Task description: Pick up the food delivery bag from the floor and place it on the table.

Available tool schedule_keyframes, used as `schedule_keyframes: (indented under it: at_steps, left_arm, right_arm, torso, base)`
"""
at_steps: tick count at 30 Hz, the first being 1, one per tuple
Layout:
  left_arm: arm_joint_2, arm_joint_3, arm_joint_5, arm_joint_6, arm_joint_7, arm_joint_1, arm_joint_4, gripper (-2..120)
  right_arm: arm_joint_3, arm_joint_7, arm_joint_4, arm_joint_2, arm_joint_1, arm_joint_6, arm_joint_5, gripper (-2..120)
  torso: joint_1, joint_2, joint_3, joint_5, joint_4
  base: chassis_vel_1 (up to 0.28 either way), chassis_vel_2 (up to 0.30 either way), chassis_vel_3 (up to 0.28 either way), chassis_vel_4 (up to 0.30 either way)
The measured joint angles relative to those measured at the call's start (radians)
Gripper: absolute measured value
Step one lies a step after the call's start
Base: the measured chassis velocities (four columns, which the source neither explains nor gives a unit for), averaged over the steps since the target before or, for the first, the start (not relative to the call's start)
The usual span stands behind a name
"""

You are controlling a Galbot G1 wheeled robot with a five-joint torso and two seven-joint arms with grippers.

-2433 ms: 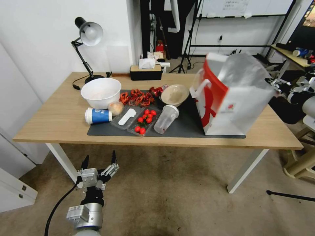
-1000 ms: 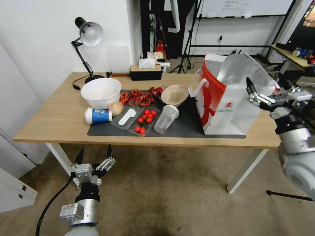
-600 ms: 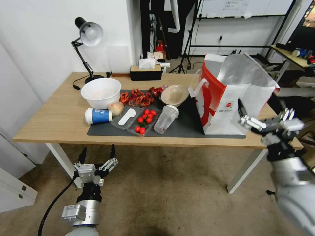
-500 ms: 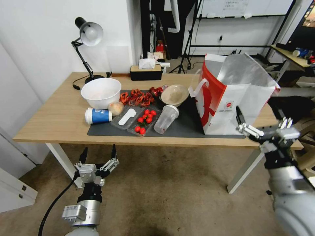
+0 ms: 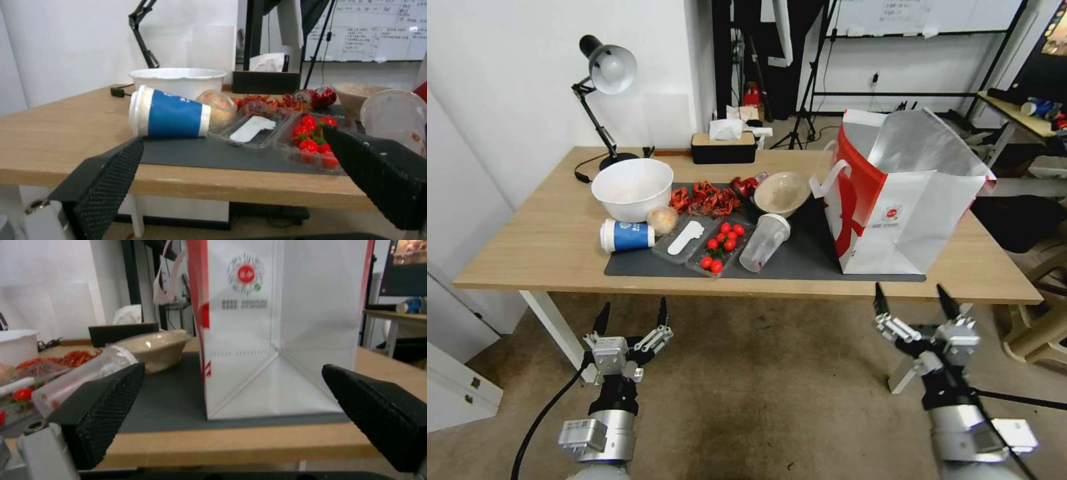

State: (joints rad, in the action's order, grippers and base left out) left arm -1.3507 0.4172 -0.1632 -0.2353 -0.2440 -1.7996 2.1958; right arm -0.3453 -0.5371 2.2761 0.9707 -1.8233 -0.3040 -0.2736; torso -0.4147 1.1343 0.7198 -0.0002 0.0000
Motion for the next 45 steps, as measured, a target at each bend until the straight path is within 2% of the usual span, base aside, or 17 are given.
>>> schedule_keyframes:
  at_steps: [4,15,45]
  left_arm:
    - [-0.006,-0.001,0.003,0.002,0.001,0.001,-0.007,100]
    - [-0.016,-0.002,0.016,0.003,-0.010,0.003,-0.022,100]
    - [-0.018,-0.004,0.012,-0.001,-0.013,0.003,-0.027,100]
  right_arm:
    - [0.050,-0.013,-0.033,0.040,0.024,0.007,0.022,100]
    - [0.101,-0.021,-0.060,0.069,0.035,0.023,0.031,100]
    - [0.092,-0.017,-0.064,0.064,0.038,0.023,0.047,100]
  torso:
    - [0.000,0.000,0.000,0.0001,0.0000]
    - [0.000,0.000,0.000,0.0001,-0.0001]
    - [0.000,0.000,0.000,0.0002,-0.0001]
  base:
    - [0.000,0.000,0.000,0.000]
    - [0.000,0.000,0.000,0.000]
    - [0.000,0.000,0.000,0.000]
